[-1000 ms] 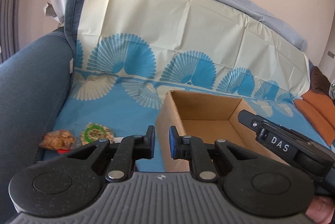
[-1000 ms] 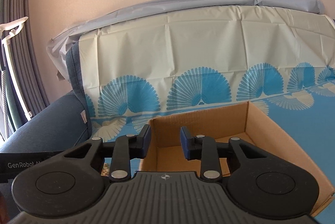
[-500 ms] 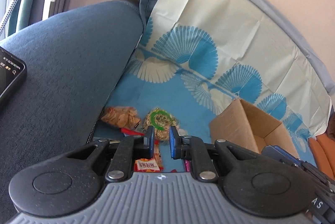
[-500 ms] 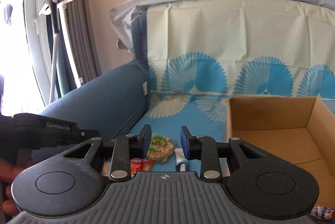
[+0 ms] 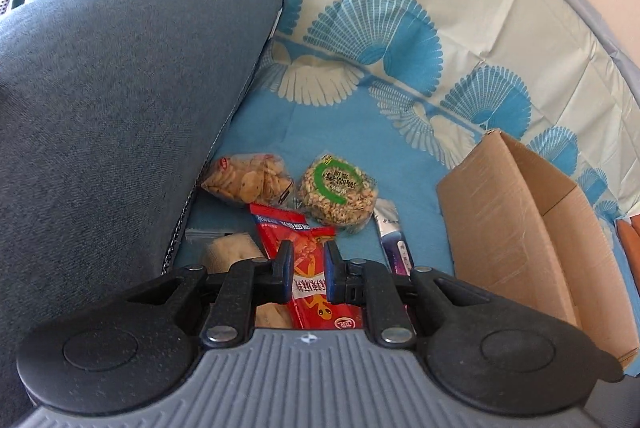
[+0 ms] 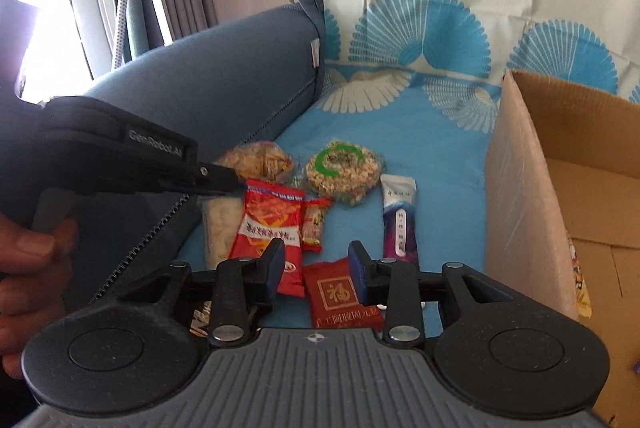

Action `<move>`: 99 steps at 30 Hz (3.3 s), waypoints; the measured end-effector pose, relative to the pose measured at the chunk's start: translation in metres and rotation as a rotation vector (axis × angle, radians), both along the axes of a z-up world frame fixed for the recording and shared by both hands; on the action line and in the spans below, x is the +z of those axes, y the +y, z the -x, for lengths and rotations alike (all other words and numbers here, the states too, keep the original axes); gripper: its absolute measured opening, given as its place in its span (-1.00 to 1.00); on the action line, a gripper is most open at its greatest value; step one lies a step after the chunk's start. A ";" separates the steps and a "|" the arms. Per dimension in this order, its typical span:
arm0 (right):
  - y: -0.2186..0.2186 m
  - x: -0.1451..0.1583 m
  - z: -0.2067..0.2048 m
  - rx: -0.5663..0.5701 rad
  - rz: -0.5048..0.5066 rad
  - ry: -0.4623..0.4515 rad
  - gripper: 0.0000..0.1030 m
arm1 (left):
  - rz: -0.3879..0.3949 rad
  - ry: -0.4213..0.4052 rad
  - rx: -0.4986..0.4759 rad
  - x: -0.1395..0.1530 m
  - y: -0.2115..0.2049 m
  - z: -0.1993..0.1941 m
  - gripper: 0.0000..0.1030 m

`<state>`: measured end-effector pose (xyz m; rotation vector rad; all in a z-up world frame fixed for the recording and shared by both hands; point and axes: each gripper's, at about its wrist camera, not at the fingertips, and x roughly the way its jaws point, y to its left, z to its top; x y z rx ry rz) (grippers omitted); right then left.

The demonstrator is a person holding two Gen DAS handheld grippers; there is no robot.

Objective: Organize snacks
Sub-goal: 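Move both tools back to the snack pile, then grasp the red square packet with the right tool while the left tool grasps the red chip bag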

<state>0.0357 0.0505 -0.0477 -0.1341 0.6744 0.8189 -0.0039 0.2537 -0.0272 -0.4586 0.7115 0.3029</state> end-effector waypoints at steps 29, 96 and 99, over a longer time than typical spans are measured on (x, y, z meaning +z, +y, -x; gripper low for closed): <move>0.032 -0.051 -0.033 0.029 0.163 0.142 0.03 | -0.112 0.177 -0.118 -0.051 -0.022 -0.051 -0.70; 0.024 -0.046 -0.025 -0.007 0.226 0.123 -0.07 | -0.167 0.295 0.137 -0.059 -0.017 -0.073 -0.01; 0.020 -0.043 -0.027 -0.022 0.202 0.114 -0.07 | -0.147 0.267 0.156 -0.053 -0.011 -0.068 -0.04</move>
